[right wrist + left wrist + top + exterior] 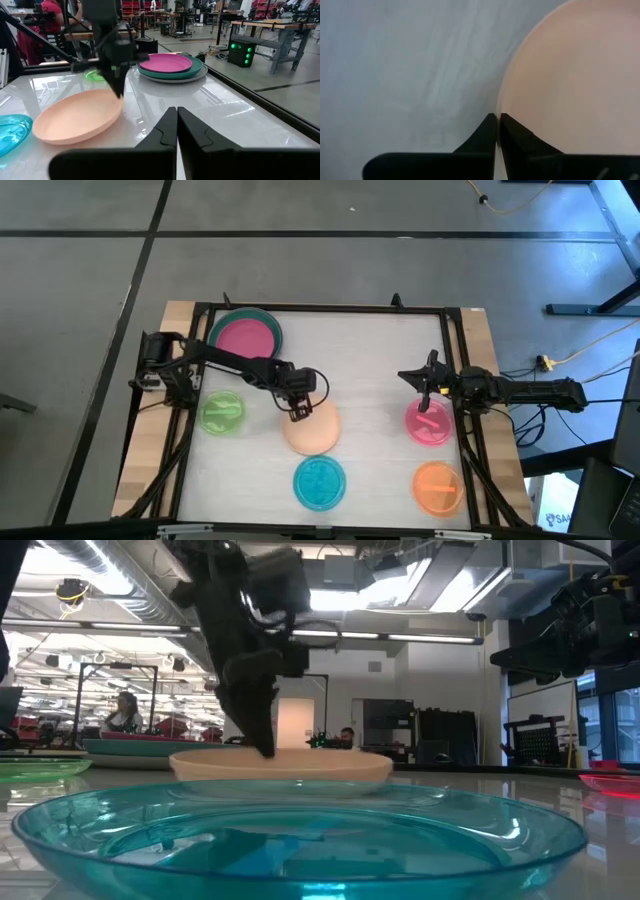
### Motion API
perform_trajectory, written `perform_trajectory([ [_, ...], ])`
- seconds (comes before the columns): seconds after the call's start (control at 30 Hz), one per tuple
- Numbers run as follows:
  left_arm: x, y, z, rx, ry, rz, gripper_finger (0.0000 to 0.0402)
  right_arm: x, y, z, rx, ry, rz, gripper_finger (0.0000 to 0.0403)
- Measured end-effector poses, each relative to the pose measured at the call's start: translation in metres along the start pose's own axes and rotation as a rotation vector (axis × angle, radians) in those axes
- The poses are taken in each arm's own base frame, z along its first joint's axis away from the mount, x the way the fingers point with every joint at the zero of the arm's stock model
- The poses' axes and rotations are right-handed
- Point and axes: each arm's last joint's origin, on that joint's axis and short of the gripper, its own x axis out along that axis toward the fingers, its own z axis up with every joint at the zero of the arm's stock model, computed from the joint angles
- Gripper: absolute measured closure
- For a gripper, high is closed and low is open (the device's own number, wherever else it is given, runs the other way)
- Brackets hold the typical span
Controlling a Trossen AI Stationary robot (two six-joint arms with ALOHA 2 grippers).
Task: Stack plastic plates
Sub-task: Stack the brown plate on top of the pink plate
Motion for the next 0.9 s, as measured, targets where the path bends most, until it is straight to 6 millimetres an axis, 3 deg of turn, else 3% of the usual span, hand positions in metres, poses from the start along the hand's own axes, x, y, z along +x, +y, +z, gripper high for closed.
perform_trajectory([
  [0.3,-0.070,0.016,-0.004,-0.016,-0.108,0.147,0.0391,0.000,0.000,0.000,0.000,0.000,0.000,0.0398],
  [0.6,-0.141,0.059,-0.025,-0.110,-0.184,0.377,0.0391,0.000,0.000,0.000,0.000,0.001,0.000,0.0398],
  [0.9,-0.178,0.107,-0.051,-0.248,-0.143,0.608,0.0391,0.000,0.000,0.000,0.000,0.000,-0.003,0.0398],
])
